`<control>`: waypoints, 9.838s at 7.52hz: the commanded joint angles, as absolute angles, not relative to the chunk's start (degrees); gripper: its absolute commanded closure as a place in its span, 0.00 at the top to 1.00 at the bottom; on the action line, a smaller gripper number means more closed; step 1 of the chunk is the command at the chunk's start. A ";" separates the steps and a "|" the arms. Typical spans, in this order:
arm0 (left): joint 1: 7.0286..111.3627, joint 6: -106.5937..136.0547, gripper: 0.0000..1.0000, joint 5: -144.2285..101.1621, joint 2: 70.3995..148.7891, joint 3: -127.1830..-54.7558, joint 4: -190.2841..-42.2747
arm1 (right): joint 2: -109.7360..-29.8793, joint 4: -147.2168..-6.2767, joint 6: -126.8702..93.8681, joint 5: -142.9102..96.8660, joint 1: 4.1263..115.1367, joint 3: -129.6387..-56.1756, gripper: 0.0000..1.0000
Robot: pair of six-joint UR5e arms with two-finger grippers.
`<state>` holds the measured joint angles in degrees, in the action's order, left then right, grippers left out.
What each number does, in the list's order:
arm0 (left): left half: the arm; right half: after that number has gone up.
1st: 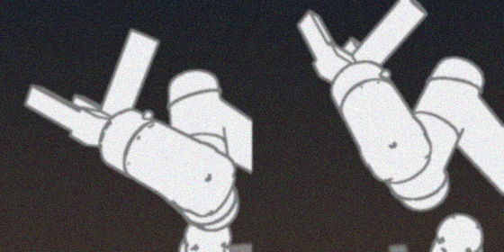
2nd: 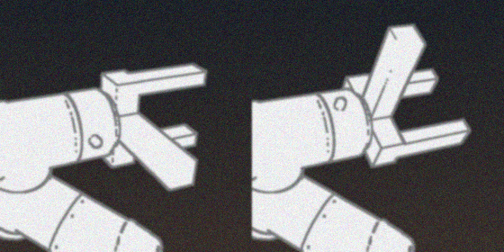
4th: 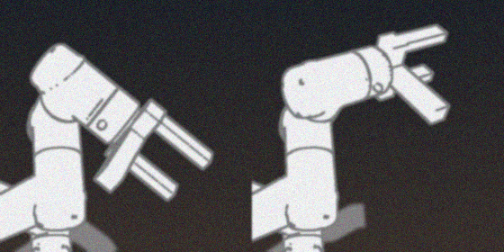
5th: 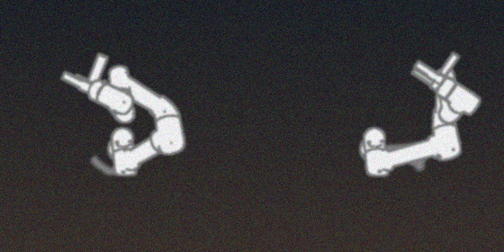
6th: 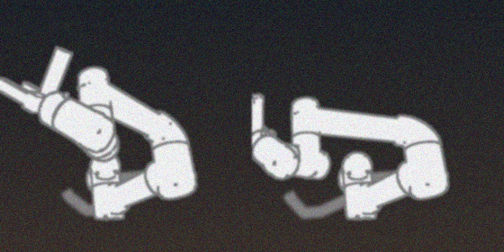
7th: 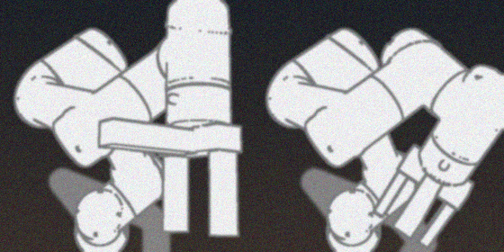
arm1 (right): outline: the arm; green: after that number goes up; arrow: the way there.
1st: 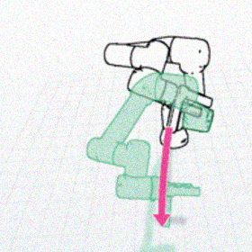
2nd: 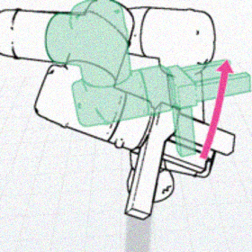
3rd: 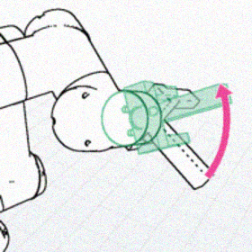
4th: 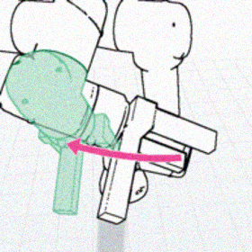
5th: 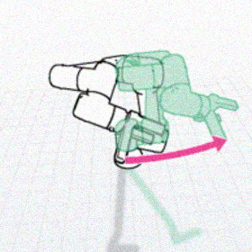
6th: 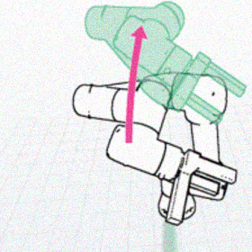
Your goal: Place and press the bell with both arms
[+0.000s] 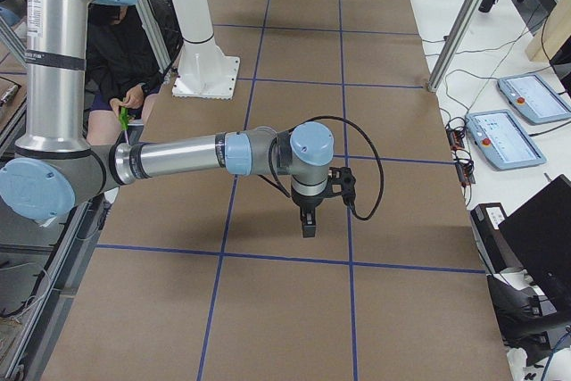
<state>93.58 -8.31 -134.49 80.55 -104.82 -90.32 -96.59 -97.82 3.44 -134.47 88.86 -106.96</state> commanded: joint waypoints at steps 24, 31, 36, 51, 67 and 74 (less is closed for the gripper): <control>55.99 4.31 1.00 -134.91 64.95 -87.71 -107.05 | -96.59 -97.82 3.52 -134.56 88.86 -107.05 1.00; 55.81 4.48 1.00 -135.62 64.95 -87.80 -108.11 | -96.68 -97.82 3.52 -134.56 88.86 -107.05 1.00; 55.20 4.48 0.76 -135.62 64.95 -87.80 -108.19 | -96.68 -97.82 3.60 -134.56 88.86 -107.05 1.00; 60.27 5.01 0.21 -135.35 74.04 -102.74 -94.36 | -96.68 -97.82 3.52 -135.18 88.95 -107.31 1.00; 42.46 56.23 0.21 -135.44 155.47 -51.59 -86.47 | -96.59 -97.82 3.52 -135.35 88.86 -107.14 1.00; 38.24 62.40 0.77 -131.43 156.36 -45.88 -99.83 | -96.59 -97.91 3.52 -135.35 88.86 -107.05 1.00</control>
<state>39.43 61.82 -134.07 156.30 -45.92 -98.47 -96.59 -97.84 3.52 -135.35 88.86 -107.07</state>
